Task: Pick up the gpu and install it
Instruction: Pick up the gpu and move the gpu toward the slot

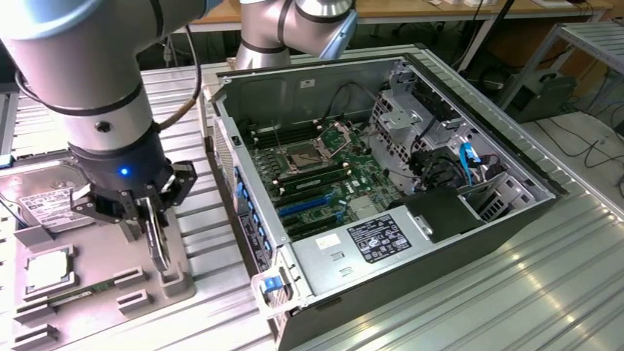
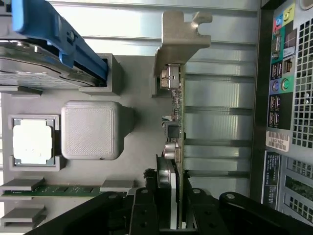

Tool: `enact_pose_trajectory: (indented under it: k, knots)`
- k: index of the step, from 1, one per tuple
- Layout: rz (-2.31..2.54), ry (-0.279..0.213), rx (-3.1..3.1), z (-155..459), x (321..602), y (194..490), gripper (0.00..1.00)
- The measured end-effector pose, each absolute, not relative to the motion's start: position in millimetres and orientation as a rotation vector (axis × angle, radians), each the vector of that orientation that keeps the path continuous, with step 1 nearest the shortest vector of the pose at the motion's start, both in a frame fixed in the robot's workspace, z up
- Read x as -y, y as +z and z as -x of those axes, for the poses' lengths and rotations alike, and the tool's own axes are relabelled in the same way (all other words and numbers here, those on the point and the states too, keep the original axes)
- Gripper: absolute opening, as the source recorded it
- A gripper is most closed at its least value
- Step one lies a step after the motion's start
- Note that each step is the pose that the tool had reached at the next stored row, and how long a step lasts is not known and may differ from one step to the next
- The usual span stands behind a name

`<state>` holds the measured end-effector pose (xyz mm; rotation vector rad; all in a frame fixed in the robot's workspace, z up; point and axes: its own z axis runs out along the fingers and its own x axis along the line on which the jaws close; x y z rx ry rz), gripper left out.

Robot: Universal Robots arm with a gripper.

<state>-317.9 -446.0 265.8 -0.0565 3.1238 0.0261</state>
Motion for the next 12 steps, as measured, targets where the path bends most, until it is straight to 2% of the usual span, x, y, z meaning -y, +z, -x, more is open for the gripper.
enact_pose_trajectory:
  k: [12]
  knots:
    - [0.057, 0.026, -3.124, 318, 446, 331, 0.28]
